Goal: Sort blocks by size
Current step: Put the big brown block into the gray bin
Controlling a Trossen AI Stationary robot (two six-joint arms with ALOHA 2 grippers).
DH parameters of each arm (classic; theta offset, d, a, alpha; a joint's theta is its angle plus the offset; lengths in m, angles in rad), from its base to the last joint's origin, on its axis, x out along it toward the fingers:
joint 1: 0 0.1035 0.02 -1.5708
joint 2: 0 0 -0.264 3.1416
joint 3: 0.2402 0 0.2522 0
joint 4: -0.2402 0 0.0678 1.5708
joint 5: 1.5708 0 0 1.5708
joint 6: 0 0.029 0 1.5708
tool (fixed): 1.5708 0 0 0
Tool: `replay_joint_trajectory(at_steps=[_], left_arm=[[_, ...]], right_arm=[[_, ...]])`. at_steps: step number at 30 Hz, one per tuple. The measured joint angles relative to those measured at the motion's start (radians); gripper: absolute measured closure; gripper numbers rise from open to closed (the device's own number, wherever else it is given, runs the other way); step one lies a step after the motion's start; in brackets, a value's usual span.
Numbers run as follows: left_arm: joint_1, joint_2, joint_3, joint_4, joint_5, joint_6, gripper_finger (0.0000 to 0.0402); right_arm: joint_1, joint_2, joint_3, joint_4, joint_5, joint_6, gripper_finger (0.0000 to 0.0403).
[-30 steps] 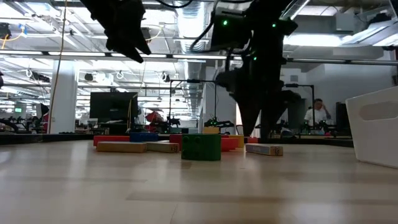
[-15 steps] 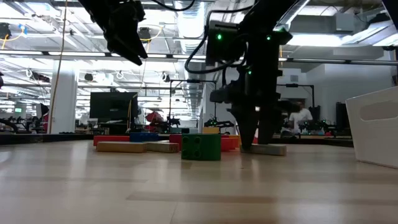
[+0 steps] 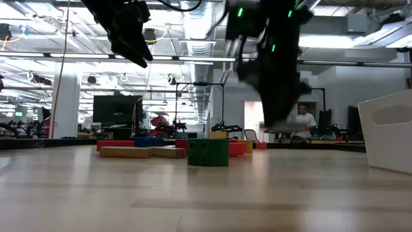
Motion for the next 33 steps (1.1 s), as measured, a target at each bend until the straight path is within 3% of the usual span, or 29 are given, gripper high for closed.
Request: replay_joint_trajectory(at_steps=[5, 9, 13, 19, 28, 30, 33], left_arm=[[0.000, 0.002, 0.000, 0.044, -0.013, -0.002, 0.0102], [0.000, 0.003, 0.000, 0.122, -0.036, -0.001, 0.0102], [0.000, 0.003, 0.000, 0.160, -0.084, 0.024, 0.0102], [0.002, 0.003, 0.000, 0.193, -0.134, 0.057, 0.0102], [0.004, 0.003, 0.000, 0.250, -0.138, 0.080, 0.0102], [0.004, 0.003, 0.000, 0.252, -0.138, 0.087, 0.0102], [0.004, 0.003, 0.000, 0.252, -0.136, 0.085, 0.0102]], right_arm=[[0.051, -0.165, -0.002, 0.027, -0.089, -0.183, 0.0282], [0.141, -0.263, -0.034, 0.025, -0.180, -0.150, 0.0282], [0.277, -0.356, -0.112, 0.030, -0.190, 0.042, 0.0282], [0.517, -0.442, -0.256, 0.148, -0.191, 0.461, 0.0282], [0.812, -0.347, -0.338, 0.254, -0.177, 1.006, 0.0282], [0.846, -0.312, -0.339, 0.259, -0.177, 1.094, 0.0261], [0.871, -0.291, -0.339, 0.294, -0.179, 1.150, 0.0194]])
